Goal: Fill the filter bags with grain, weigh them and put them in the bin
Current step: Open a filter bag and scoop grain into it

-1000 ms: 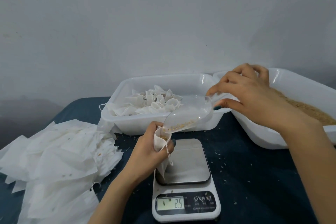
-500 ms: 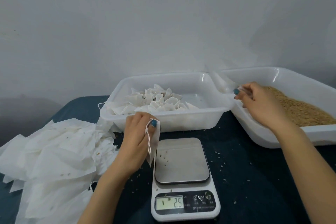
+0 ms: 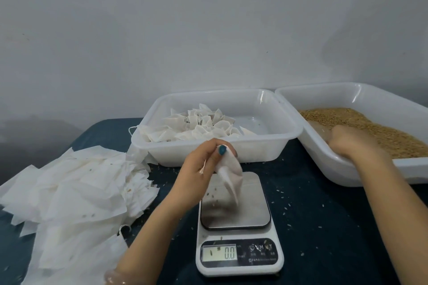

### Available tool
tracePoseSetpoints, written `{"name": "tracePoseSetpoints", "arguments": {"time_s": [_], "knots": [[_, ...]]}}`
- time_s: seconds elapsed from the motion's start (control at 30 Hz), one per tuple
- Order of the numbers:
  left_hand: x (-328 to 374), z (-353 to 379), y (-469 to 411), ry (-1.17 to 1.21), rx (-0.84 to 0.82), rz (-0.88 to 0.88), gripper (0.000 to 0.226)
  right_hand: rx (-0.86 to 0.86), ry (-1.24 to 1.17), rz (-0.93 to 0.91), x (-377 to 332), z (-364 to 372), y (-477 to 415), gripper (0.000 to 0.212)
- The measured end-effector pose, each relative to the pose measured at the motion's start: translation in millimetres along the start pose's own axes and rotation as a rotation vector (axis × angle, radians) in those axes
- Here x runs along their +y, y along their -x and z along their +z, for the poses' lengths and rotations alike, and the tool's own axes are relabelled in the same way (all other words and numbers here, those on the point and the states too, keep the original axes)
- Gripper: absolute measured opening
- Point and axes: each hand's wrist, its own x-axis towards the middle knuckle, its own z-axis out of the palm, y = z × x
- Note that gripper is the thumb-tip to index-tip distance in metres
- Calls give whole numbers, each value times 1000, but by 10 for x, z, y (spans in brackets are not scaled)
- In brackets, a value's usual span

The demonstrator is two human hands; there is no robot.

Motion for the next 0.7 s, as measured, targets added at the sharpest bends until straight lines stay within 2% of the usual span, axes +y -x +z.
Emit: {"name": "tracePoseSetpoints", "arguments": {"time_s": [0.07,0.13,0.23,0.33,0.47,0.7], "knots": [[-31,40,14,17,-25,-21,27,248,7,-40,-43,-21,93,20],[-103,32,45,-30,-51,-69,27,472,-46,-124,-156,-33,224,33],[-244,-30,109,-148,-53,-168,27,682,-224,-353,-427,-13,437,39],[-296,-133,167,-185,34,-219,31,677,-421,-526,-735,142,647,25],[-316,-198,192,-216,90,-221,41,604,-547,-544,-937,522,798,10],[-377,-216,217,-509,121,-221,39,566,-496,-622,-873,839,891,18]]}}
